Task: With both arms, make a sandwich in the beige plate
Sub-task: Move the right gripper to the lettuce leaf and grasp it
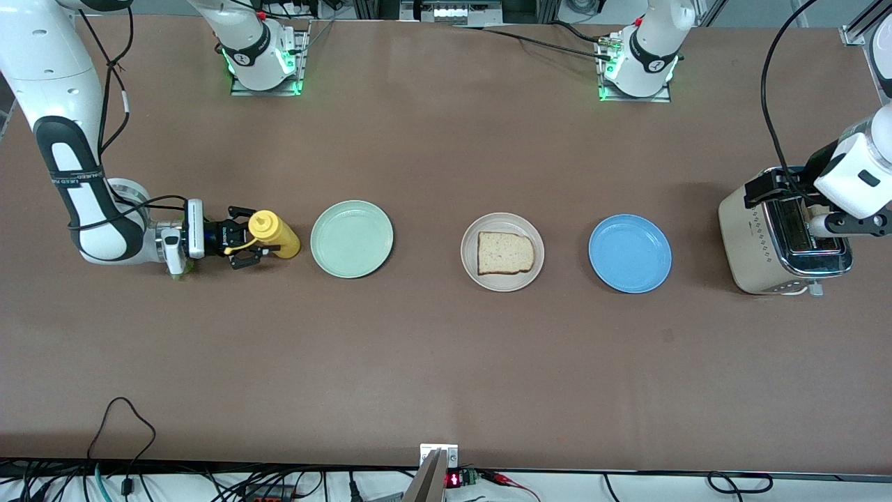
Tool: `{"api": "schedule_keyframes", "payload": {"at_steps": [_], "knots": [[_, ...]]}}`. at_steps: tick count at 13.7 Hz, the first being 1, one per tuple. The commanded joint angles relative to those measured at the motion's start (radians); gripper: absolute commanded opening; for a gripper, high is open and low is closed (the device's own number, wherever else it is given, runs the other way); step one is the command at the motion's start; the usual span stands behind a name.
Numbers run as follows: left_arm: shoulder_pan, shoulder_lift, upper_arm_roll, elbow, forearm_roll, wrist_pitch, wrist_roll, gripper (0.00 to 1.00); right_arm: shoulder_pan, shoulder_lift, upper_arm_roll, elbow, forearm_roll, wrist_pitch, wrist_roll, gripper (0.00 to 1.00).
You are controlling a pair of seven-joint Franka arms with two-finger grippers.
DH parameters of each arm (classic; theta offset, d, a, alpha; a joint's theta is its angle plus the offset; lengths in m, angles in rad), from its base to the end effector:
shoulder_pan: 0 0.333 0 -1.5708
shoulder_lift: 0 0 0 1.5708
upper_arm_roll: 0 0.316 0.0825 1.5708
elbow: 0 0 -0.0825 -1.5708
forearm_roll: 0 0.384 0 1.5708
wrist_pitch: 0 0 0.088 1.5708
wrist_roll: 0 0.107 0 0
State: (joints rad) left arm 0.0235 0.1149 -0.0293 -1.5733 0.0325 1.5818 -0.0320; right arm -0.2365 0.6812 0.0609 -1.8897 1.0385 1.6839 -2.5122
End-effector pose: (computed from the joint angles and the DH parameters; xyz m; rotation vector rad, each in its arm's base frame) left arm 0.5854 0.0009 0.5587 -3.1059 -0.0375 0.1644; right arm 0.5599 -0.0151 0.1416 -1.3336 -1.5009 -0.8443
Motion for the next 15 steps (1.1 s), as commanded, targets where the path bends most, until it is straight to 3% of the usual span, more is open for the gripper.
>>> {"api": "schedule_keyframes", "payload": {"at_steps": [1, 4, 10, 15], "knots": [[0.007, -0.012, -0.008, 0.009, -0.017, -0.016, 0.009, 1.00, -0.006, -0.006, 0.014, 0.014, 0.017, -0.013, 0.009, 1.00], [0.016, -0.017, -0.008, 0.019, -0.025, -0.006, 0.004, 1.00, -0.013, -0.015, 0.007, 0.020, -0.008, -0.010, 0.055, 1.00], [0.013, -0.032, -0.011, 0.021, -0.042, -0.003, 0.001, 1.00, -0.014, -0.093, -0.145, 0.020, -0.173, -0.023, 0.284, 1.00], [0.001, -0.032, -0.021, 0.019, -0.042, -0.003, -0.003, 1.00, -0.004, -0.213, -0.202, 0.023, -0.322, 0.055, 0.824, 1.00]]}}
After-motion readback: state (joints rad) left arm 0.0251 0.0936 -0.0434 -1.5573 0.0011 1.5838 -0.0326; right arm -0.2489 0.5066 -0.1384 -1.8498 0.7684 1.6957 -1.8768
